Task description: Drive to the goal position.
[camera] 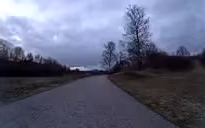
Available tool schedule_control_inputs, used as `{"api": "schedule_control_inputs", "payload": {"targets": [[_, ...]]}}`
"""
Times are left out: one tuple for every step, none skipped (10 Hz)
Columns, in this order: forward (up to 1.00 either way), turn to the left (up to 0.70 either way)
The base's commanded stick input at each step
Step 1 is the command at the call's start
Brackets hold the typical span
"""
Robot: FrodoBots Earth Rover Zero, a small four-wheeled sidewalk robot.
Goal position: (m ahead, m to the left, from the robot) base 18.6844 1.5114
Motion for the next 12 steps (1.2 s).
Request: {"api": "schedule_control_inputs", "payload": {"targets": [[0.19, 0.0], [0.36, 0.0], [0.5, 0.0], [0.5, 0.0], [0.5, 0.0], [0.5, 0.0], [0.5, 0.0], [0.5, 0.0], [0.5, 0.0], [0.5, 0.0], [0.5, 0.0], [0.5, 0.0]]}}
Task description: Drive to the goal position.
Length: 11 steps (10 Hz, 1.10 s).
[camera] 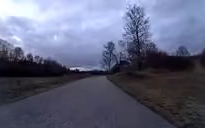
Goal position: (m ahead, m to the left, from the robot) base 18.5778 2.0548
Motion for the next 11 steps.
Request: {"api": "schedule_control_inputs", "payload": {"targets": [[0.5, 0.0], [0.42, 0.0], [0.0, 0.0], [0.0, 0.0], [0.0, 0.0], [0.0, 0.0], [0.0, 0.0], [0.0, 0.0], [0.0, 0.0], [0.0, 0.0], [0.0, 0.0]]}}
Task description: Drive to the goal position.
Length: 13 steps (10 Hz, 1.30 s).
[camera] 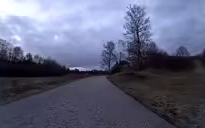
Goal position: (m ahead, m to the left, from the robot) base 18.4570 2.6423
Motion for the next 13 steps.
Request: {"api": "schedule_control_inputs", "payload": {"targets": [[0.0, 0.08], [0.0, 0.5], [0.0, 0.5], [0.0, 0.5], [0.0, 0.5], [0.0, 0.5], [0.0, 0.5], [0.0, 0.5], [0.0, 0.5], [0.0, 0.5], [0.0, 0.5], [0.0, 0.5], [0.0, 0.5]]}}
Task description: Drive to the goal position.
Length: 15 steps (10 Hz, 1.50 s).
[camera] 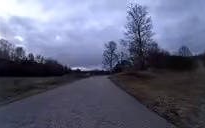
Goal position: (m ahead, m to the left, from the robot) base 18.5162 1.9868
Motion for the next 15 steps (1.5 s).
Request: {"api": "schedule_control_inputs", "payload": {"targets": [[0.0, 0.5], [0.0, 0.5], [0.0, 0.23], [0.0, 0.0], [0.08, 0.0], [0.26, 0.0], [0.44, 0.0], [0.5, 0.0], [0.5, 0.08], [0.5, 0.31], [0.5, 0.44], [0.5, 0.11], [0.5, 0.0], [0.5, 0.0], [0.5, 0.0]]}}
